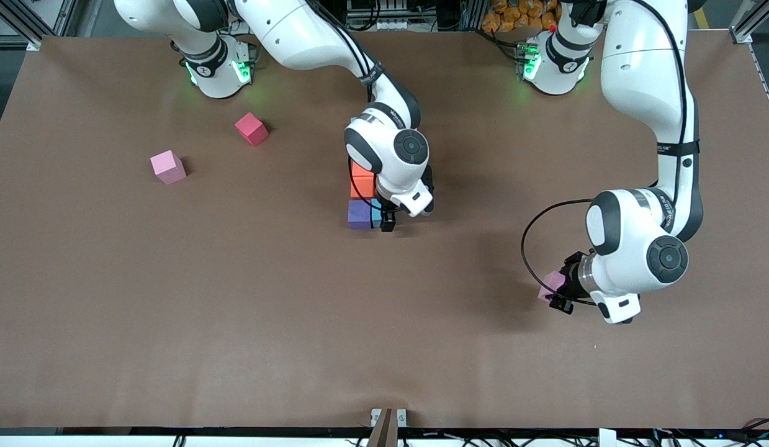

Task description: Form number 2 with 11 blocks

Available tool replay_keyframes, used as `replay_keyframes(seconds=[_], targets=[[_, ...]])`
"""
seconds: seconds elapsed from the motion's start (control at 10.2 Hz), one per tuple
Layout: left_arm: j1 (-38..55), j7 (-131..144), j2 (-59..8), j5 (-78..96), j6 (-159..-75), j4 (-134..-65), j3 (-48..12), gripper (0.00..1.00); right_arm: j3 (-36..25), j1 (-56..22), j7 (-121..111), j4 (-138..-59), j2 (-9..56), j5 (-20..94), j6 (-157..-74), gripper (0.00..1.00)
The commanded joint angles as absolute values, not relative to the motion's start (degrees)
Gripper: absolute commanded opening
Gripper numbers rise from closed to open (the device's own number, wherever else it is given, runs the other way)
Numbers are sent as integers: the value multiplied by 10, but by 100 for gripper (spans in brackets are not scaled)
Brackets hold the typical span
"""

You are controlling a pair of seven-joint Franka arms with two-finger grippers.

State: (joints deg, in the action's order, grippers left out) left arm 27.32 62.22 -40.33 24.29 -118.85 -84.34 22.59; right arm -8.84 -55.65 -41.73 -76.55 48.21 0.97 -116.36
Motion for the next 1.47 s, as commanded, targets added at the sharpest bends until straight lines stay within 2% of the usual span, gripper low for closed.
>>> replay_keyframes(seconds=[0.0, 0.39, 0.59, 0.78, 1.37], targets=[[298, 660, -400, 240, -1179, -838, 229, 0, -88, -556, -412, -768, 460, 18, -1137, 100], [329, 690, -382, 237, -1176, -841, 228, 0, -104, -555, -409, -766, 424, 24, -1123, 100], [337, 695, -371, 237, -1157, -840, 224, 0, -175, -555, -411, -763, 412, 89, -1107, 100], [360, 716, -369, 241, -1157, -839, 224, 0, -227, -548, -408, -764, 391, 109, -1100, 100], [430, 824, -368, 243, -1157, -842, 224, 0, -213, -366, -224, -773, 347, 104, -1093, 100]])
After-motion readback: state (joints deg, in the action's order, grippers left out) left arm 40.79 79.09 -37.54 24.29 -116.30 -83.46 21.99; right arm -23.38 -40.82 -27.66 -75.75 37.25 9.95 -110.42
